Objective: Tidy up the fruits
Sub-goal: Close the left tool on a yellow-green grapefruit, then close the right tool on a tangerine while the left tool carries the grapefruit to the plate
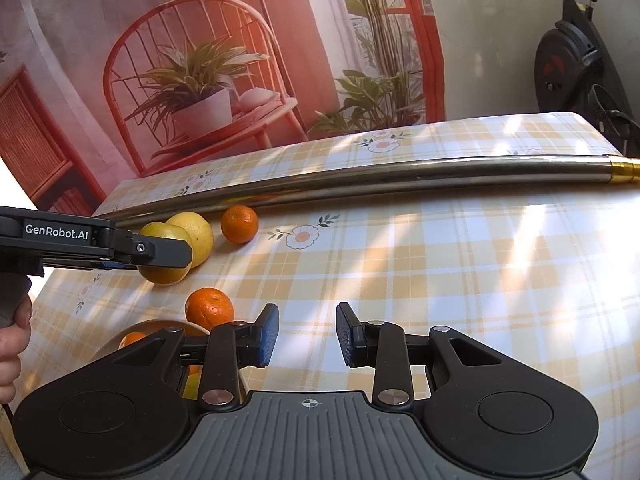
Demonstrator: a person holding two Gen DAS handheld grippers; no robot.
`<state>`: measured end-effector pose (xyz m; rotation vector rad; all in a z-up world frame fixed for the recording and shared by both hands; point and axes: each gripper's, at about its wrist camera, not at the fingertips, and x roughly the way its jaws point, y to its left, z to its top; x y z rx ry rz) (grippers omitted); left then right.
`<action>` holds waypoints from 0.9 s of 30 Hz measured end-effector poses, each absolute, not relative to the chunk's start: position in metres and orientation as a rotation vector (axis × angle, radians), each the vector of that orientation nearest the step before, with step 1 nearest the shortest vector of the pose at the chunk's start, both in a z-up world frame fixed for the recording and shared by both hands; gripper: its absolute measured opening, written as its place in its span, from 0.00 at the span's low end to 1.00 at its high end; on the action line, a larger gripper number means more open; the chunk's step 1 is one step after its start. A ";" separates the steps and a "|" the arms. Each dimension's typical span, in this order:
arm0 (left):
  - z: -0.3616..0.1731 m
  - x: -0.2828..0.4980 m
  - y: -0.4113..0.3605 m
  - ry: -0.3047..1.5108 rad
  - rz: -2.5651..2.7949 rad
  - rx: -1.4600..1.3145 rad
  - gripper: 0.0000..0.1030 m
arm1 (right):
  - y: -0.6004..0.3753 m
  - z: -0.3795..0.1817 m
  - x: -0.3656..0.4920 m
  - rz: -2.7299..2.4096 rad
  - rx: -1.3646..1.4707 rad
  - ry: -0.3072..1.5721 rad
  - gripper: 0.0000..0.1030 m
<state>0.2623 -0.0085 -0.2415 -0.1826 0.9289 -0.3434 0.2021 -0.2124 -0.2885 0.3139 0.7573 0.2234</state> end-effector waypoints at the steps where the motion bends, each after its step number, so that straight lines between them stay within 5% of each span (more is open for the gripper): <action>1: -0.240 0.253 -0.002 0.912 -0.342 -0.165 0.47 | -0.208 -0.287 0.205 0.237 0.309 0.763 0.29; 27: -0.247 0.185 0.023 0.865 -0.424 -0.116 0.47 | -0.155 -0.305 0.272 0.332 0.483 0.980 0.39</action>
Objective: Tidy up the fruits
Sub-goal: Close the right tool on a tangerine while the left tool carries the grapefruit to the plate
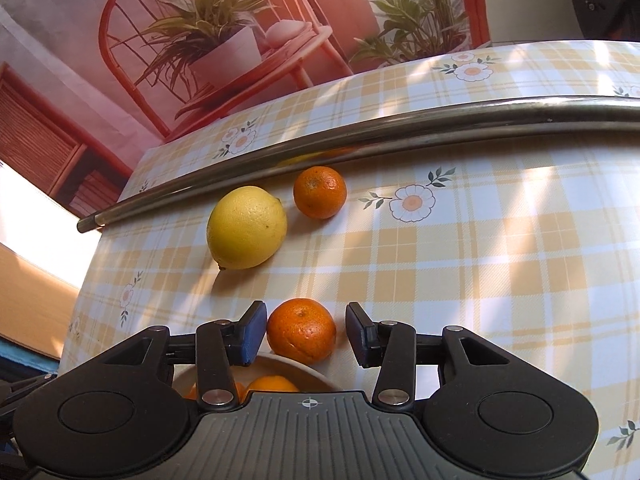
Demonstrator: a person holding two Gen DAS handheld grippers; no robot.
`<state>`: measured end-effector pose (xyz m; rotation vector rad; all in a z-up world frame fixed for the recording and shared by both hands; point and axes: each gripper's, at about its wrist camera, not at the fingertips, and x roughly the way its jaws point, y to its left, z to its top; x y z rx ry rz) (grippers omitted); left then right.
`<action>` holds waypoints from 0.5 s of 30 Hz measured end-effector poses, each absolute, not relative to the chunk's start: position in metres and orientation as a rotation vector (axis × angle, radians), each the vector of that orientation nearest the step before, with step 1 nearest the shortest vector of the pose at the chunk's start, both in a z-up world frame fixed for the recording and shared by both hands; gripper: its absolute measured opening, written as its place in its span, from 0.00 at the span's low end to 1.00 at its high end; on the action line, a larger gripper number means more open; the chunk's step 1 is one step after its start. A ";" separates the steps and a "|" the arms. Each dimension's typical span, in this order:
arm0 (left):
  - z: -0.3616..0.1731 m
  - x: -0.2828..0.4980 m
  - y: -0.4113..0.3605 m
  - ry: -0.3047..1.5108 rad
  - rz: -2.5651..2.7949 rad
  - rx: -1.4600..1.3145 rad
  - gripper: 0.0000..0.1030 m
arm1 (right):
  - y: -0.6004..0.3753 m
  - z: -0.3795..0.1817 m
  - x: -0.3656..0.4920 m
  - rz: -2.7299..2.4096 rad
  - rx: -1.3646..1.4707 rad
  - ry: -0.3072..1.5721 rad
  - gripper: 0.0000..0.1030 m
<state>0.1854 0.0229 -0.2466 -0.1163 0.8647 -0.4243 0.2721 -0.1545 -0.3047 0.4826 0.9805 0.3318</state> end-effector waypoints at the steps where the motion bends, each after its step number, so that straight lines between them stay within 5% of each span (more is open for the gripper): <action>1: -0.248 0.184 0.023 0.870 -0.427 -0.116 0.47 | -0.155 -0.306 0.272 0.331 0.497 0.986 0.39; 15: -0.257 0.171 0.003 0.911 -0.480 -0.066 0.47 | -0.163 -0.281 0.240 0.303 0.491 0.868 0.33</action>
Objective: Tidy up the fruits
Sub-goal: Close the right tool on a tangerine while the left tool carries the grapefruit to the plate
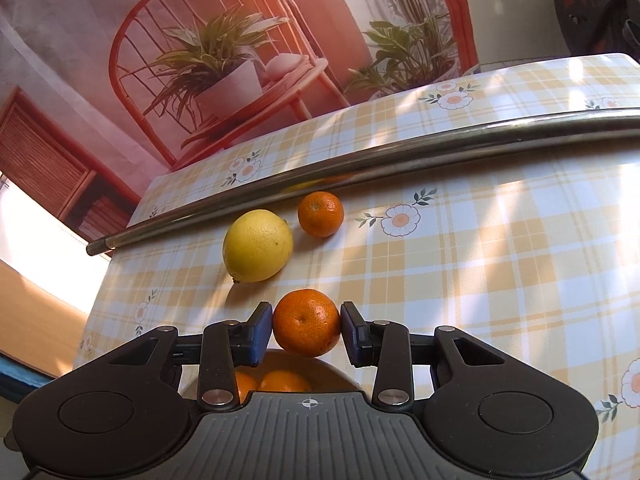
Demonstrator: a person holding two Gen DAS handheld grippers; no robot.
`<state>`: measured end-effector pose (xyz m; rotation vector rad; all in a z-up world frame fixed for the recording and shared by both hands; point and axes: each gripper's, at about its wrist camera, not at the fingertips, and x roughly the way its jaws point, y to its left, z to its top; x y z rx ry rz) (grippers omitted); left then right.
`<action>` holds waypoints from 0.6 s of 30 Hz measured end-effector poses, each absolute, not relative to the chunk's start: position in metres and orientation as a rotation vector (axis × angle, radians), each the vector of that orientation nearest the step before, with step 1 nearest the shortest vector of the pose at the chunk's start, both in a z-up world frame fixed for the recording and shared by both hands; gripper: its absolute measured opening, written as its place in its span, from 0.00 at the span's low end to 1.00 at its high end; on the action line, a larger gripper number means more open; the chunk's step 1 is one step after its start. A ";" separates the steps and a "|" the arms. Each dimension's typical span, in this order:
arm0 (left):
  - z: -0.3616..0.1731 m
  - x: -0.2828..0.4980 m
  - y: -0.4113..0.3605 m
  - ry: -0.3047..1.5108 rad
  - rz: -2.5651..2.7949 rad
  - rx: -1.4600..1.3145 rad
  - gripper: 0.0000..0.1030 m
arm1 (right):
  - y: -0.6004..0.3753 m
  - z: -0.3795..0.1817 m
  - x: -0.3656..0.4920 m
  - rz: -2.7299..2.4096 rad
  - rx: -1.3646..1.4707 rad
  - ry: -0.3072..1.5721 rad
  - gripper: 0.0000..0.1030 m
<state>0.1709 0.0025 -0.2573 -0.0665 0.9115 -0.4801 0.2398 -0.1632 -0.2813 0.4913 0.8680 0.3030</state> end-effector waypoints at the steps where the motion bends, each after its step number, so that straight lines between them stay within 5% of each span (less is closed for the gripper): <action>1: -0.258 0.171 0.000 0.913 -0.486 -0.058 0.47 | -0.164 -0.278 0.235 0.305 0.483 0.855 0.33; 18: -0.269 0.165 -0.014 0.961 -0.468 0.045 0.47 | -0.171 -0.277 0.165 0.326 0.533 0.790 0.33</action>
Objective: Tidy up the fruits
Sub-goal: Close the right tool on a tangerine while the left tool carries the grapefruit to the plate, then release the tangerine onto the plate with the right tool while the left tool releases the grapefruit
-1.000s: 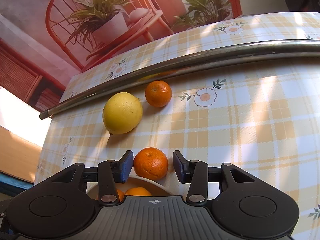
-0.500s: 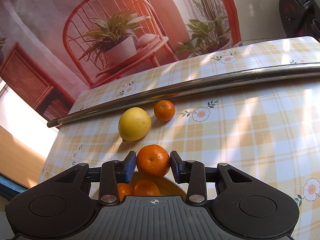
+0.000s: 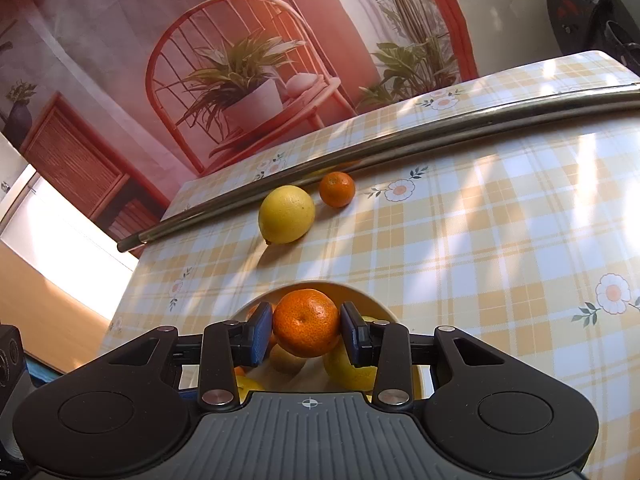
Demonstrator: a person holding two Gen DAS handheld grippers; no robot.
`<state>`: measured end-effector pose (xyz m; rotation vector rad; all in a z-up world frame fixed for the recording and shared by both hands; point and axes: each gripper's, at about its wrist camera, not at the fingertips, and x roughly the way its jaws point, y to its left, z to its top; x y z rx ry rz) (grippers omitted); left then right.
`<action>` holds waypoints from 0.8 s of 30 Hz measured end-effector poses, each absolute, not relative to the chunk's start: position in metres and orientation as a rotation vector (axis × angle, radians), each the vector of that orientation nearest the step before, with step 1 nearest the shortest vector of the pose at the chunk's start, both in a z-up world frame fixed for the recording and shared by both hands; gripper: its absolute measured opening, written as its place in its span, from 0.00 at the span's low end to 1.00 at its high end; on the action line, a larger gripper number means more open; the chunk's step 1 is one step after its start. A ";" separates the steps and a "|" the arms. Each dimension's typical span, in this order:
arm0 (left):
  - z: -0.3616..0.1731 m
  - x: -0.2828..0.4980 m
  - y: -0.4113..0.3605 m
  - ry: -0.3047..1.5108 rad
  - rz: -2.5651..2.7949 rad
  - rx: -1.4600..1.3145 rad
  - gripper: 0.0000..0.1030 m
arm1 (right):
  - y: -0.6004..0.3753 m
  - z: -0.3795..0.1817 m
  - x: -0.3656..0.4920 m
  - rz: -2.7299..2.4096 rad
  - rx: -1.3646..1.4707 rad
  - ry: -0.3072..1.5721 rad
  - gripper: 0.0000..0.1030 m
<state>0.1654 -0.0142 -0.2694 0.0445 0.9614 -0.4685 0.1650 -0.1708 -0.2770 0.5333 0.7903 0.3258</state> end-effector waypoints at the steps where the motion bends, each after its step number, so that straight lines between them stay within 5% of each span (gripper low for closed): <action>1: -0.270 0.165 -0.015 0.966 -0.466 0.046 0.47 | -0.171 -0.278 0.163 0.326 0.536 0.789 0.33; 24: -0.265 0.170 -0.010 0.889 -0.433 0.027 0.47 | -0.160 -0.277 0.162 0.346 0.519 0.804 0.33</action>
